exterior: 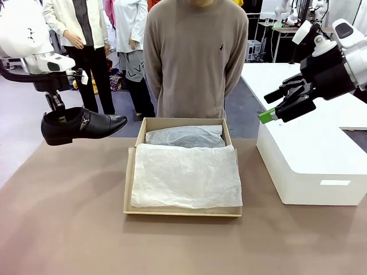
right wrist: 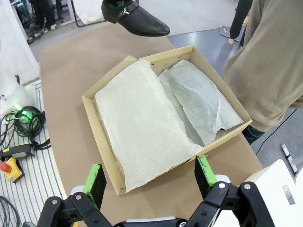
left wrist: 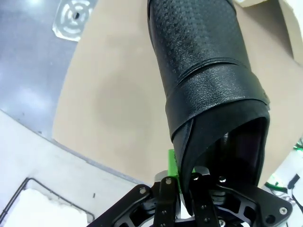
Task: Pack the shoes into the box.
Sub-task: Place the other shoe of the Shoes into the Shoes Box.
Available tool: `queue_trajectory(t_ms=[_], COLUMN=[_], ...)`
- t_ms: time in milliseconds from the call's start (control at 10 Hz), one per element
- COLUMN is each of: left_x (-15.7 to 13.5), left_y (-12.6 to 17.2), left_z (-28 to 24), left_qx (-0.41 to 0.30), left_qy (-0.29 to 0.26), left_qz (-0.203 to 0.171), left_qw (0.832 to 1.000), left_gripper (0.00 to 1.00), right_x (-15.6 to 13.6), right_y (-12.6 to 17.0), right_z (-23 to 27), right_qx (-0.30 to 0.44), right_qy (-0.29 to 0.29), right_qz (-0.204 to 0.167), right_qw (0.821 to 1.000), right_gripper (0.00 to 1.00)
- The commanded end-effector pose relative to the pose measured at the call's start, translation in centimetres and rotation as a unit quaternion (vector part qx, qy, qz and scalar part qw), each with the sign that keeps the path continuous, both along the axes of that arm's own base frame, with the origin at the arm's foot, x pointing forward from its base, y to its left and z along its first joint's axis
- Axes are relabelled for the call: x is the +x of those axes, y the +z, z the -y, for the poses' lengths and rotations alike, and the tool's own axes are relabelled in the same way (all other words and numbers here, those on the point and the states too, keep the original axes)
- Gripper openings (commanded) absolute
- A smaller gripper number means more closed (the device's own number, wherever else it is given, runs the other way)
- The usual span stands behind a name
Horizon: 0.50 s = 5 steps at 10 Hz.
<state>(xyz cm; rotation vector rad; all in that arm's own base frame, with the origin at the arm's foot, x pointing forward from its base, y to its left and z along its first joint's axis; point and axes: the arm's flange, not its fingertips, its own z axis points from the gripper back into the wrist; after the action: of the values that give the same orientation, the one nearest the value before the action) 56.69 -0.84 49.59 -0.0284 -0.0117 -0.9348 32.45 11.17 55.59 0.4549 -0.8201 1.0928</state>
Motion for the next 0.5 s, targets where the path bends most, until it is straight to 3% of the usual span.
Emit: queue_trajectory(t_ms=[0, 400], left_x=[0.18, 0.18], left_y=[-0.46, -0.46], left_z=[-0.4, -0.4], left_qx=[-0.004, -0.004], left_qy=[0.002, 0.002], left_qz=[-0.003, -0.003], left_qw=[1.0, 1.0], left_gripper=[0.0, 0.0], right_x=[0.39, 0.39], right_y=[-0.06, -0.06], right_z=[-0.01, -0.01], right_qx=[0.009, 0.009], right_qy=[0.012, 0.012], right_qz=[0.007, 0.007], right_qw=[1.0, 1.0], right_gripper=[1.0, 1.0])
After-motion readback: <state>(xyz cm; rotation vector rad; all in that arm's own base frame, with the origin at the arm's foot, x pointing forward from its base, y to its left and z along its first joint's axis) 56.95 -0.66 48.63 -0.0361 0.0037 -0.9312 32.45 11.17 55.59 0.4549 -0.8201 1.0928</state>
